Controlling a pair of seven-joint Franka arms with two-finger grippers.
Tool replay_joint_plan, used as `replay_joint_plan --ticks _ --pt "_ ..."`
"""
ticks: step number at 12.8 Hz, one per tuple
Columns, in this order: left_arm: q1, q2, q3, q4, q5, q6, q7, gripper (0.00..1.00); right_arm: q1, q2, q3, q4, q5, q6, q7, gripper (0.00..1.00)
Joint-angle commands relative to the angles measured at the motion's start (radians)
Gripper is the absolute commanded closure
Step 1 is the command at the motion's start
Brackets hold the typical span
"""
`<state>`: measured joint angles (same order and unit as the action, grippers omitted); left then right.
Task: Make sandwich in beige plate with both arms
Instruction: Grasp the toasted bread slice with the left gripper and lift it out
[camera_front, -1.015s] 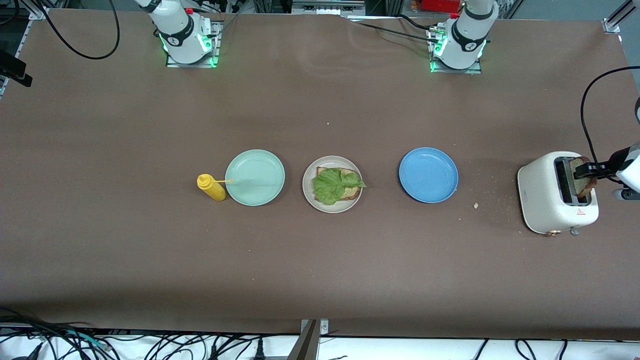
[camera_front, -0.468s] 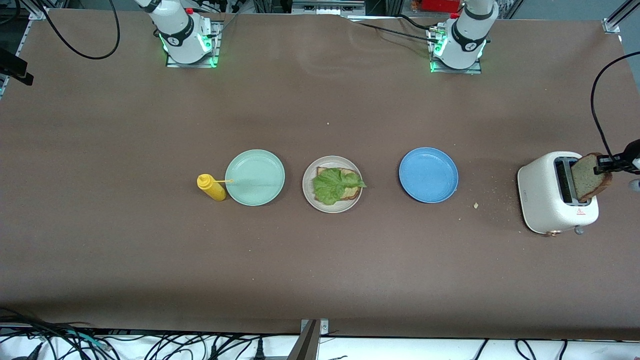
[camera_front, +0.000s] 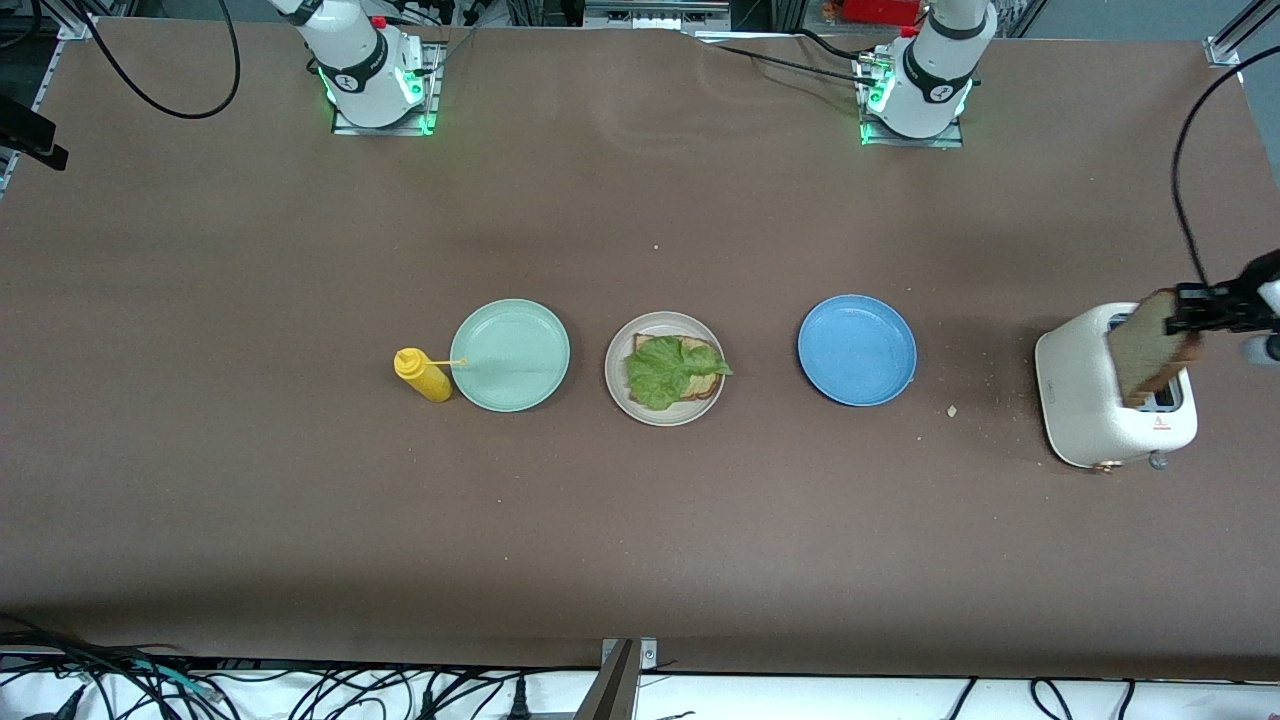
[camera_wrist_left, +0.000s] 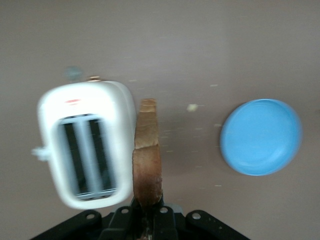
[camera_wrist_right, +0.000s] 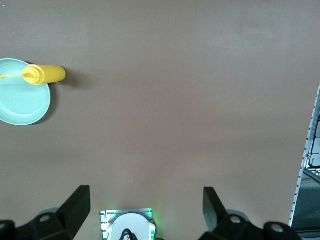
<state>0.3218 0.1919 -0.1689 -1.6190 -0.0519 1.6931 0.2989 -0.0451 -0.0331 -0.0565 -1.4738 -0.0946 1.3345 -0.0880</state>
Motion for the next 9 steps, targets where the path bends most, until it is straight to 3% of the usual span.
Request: replay_joint_plan --ticks 1,5,9 --pt "0.003 0.040 -0.049 0.005 -0.182 -0.064 -0.053 1.00 0.004 -0.007 0.010 0.023 -0.010 -0.023 -0.002 0.00" --pt "-0.042 0.105 -0.196 0.002 -0.409 -0.067 -0.237 1.00 0.004 -0.007 0.012 0.033 -0.010 -0.024 -0.002 0.00" --pt "-0.174 0.243 -0.196 0.001 -0.678 0.107 -0.242 1.00 0.004 -0.007 0.012 0.033 -0.010 -0.027 -0.002 0.00"
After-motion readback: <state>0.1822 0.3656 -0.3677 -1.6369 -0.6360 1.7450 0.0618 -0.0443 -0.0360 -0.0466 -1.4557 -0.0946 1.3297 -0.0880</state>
